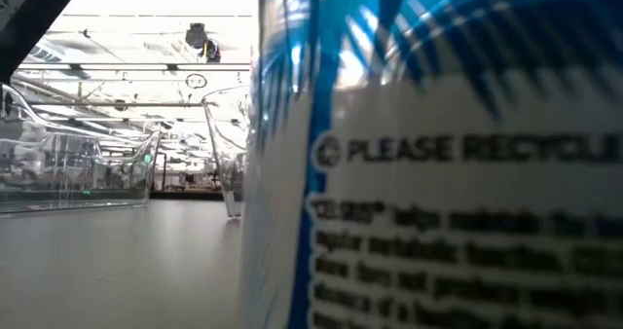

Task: Sort soda cans
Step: Adjust the transparent bins

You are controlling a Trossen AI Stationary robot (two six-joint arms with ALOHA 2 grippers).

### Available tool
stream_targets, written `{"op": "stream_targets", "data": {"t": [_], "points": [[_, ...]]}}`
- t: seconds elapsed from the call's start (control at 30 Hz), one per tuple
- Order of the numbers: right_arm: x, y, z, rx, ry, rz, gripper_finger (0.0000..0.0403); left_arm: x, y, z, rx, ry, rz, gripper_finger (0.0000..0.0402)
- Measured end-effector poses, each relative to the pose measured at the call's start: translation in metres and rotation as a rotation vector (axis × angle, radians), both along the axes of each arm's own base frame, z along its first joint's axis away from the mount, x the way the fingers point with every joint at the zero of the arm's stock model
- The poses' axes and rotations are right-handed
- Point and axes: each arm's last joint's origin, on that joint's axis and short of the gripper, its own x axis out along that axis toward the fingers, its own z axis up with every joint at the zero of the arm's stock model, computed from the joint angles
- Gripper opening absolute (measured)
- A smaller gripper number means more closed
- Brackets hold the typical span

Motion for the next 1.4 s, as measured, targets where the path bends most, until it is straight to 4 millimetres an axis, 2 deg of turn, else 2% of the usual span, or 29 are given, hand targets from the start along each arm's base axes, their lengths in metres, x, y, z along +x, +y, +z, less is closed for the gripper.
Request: {"op": "stream_targets", "data": {"t": [0.33,0.53,0.7,0.87,1.03,1.23,1.4], "points": [[0.0,0.0,0.0,-0.001,0.001,0.002,0.0066,0.001,0.0,-0.001,-0.006,-0.008,0.0,0.01],[0.0,0.0,0.0,-0.001,0.001,0.002,0.0066,0.002,0.003,0.0,0.025,-0.015,-0.039,0.0105],[0.0,0.0,0.0,-0.006,0.004,0.014,0.0066,0.004,0.006,0.009,0.046,-0.014,-0.08,0.0105],[0.0,0.0,0.0,-0.007,0.005,0.015,0.0066,-0.001,0.008,0.026,0.053,0.052,-0.141,0.0105],[0.0,0.0,0.0,-0.007,0.004,0.015,0.0066,-0.014,0.007,0.051,0.096,0.18,-0.18,0.0105],[0.0,0.0,0.0,0.002,-0.002,-0.006,0.0066,-0.047,-0.011,0.078,0.181,0.458,-0.272,0.0105],[0.0,0.0,0.0,0.011,-0.012,-0.025,0.0066,-0.067,-0.025,0.1,0.257,0.441,-0.406,0.0105]]}}
